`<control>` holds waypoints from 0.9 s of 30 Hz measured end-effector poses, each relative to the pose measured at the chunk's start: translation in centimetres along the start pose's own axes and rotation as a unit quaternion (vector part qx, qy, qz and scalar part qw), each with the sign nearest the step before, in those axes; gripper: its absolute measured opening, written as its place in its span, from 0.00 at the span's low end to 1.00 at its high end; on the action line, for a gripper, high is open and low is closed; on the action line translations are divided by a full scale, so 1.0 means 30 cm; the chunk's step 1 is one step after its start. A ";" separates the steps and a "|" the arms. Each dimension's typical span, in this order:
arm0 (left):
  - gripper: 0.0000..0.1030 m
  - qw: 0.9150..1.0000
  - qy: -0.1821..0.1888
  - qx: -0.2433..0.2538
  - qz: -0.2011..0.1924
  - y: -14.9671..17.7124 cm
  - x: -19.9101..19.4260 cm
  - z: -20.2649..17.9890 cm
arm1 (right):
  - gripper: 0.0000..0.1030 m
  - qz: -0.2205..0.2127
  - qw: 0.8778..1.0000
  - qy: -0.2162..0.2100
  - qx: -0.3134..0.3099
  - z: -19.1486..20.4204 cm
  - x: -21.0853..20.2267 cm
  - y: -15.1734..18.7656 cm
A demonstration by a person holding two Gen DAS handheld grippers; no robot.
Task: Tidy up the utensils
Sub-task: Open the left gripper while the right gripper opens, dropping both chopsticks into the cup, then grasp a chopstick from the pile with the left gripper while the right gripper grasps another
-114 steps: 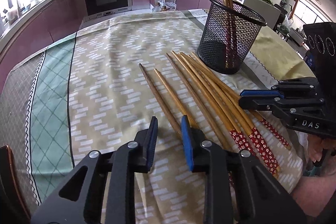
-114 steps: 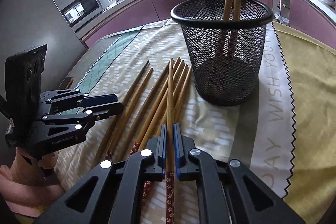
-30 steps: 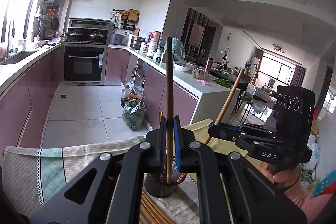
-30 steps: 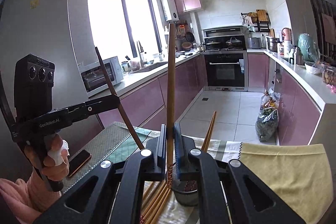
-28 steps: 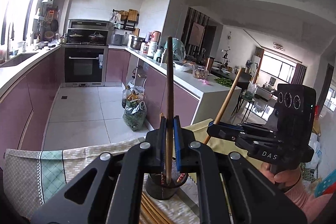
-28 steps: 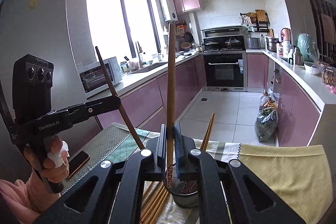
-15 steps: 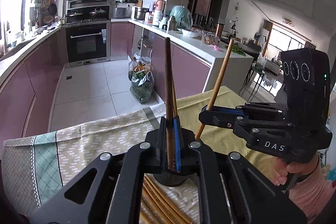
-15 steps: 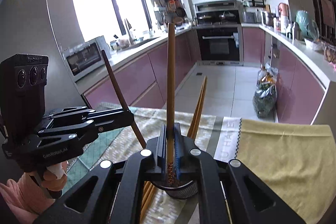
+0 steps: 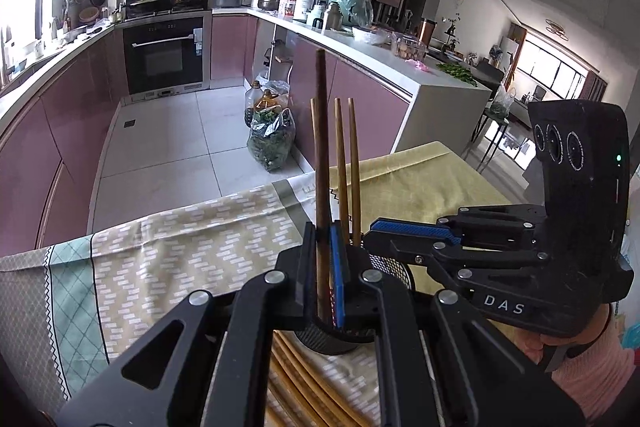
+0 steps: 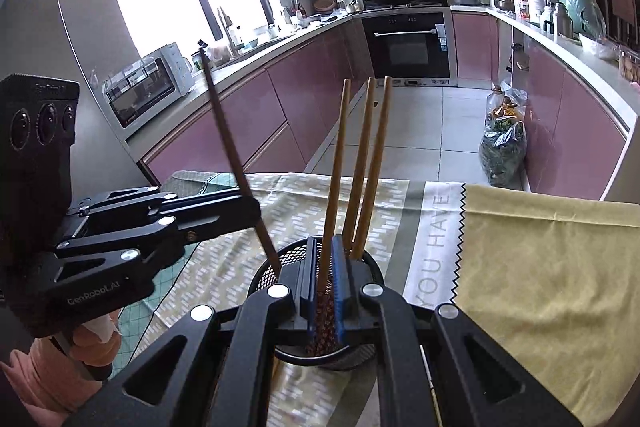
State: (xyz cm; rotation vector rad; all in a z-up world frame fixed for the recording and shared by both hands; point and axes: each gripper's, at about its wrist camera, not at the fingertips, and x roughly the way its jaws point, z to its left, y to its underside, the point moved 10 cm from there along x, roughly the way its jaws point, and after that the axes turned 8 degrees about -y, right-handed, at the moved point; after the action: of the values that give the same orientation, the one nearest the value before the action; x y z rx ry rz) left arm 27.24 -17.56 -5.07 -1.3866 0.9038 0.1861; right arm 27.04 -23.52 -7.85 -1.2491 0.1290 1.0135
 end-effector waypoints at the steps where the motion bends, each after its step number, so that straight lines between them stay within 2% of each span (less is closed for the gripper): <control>1: 0.08 1.000 -0.001 -0.001 0.002 0.005 0.005 -0.002 | 0.08 -0.001 1.000 -0.001 0.001 0.003 -0.001 0.001; 6: 0.08 1.000 0.001 -0.008 0.008 0.034 0.023 0.010 | 0.09 -0.007 1.000 -0.008 -0.001 0.023 -0.019 0.005; 11: 0.10 1.000 -0.001 -0.030 0.006 0.065 0.008 0.056 | 0.18 -0.015 1.000 -0.016 -0.006 0.047 -0.047 0.024; 16: 0.20 0.999 -0.021 -0.031 -0.014 0.111 -0.056 0.093 | 0.25 -0.024 0.999 -0.031 -0.026 0.105 -0.096 0.054; 20: 0.33 0.999 -0.038 -0.024 -0.026 0.172 -0.119 0.116 | 0.32 -0.027 0.997 -0.049 -0.046 0.166 -0.135 0.100; 21: 0.36 0.998 -0.045 -0.022 -0.025 0.194 -0.128 0.122 | 0.33 -0.025 0.997 -0.053 -0.050 0.179 -0.141 0.118; 23: 0.36 0.998 -0.058 -0.019 -0.020 0.240 -0.142 0.138 | 0.34 -0.018 0.997 -0.060 -0.050 0.193 -0.141 0.156; 27: 0.36 0.997 -0.069 -0.029 0.016 0.364 -0.121 0.174 | 0.34 0.012 0.997 -0.058 -0.048 0.200 -0.094 0.245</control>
State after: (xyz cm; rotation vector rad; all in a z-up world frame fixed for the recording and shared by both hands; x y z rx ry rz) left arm 20.52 -9.00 -11.50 -1.3962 0.8111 0.3317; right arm 17.74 -20.41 -9.28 -1.2752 0.0062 1.1217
